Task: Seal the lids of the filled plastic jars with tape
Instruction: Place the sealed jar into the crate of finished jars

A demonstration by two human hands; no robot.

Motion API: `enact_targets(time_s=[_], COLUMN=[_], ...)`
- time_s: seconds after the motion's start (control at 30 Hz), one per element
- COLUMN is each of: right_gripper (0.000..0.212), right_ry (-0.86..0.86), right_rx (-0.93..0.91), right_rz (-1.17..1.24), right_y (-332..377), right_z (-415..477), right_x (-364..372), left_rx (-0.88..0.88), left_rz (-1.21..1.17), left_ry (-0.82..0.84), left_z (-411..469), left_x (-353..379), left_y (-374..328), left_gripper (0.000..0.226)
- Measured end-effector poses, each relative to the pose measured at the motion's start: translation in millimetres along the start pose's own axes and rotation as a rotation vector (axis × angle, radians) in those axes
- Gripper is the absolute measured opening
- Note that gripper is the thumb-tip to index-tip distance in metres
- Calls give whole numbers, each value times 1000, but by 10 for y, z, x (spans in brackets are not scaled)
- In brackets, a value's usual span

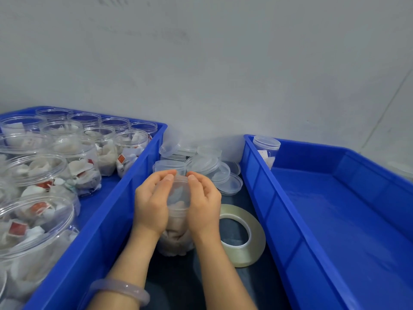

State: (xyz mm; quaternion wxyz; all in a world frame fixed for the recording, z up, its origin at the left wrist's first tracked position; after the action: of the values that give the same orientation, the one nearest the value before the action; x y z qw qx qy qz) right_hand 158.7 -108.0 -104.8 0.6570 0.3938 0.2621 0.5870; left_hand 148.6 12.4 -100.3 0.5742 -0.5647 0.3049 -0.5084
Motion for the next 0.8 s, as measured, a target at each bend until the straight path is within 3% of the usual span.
enact_targets(time_s=[0.1, 0.3, 0.43, 0.53, 0.63, 0.8], right_gripper=[31, 38, 31, 40, 32, 31], right_ry=[-43, -9, 16, -19, -78, -90], right_rx=[-17, 21, 84, 60, 10, -1], right_rz=[-39, -7, -13, -23, -22, -9], right_y=[30, 15, -54, -40, -11, -2], right_z=[-10, -12, -38, -53, -56, -61], right_x=[-36, -7, -21, -33, -71, -72], left_rx=[9, -53, -60, -73, -137, -145], left_rz=[6, -20, -28, -17, -14, -18], left_ry=[-43, 43, -46, -5, 29, -1], left_z=[-17, -15, -23, -46, -13, -15], left_x=[-4, 6, -31, -10, -9, -17], left_y=[-26, 28, 31, 27, 79, 83], left_gripper=[24, 31, 25, 24, 10, 33])
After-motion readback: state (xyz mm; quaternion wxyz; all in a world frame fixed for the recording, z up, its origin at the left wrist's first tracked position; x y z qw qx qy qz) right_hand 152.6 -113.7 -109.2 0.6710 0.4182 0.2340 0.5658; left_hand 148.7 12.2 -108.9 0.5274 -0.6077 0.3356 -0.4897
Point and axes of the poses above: each hand's wrist, its own z-axis towards the middle knuckle, its own x-axis out of the palm, y = z × x, the point moved 7 cm from there along z, towards the middle knuckle, and after that the axes turned 15 degrees about -x, right-handed, at the moved point
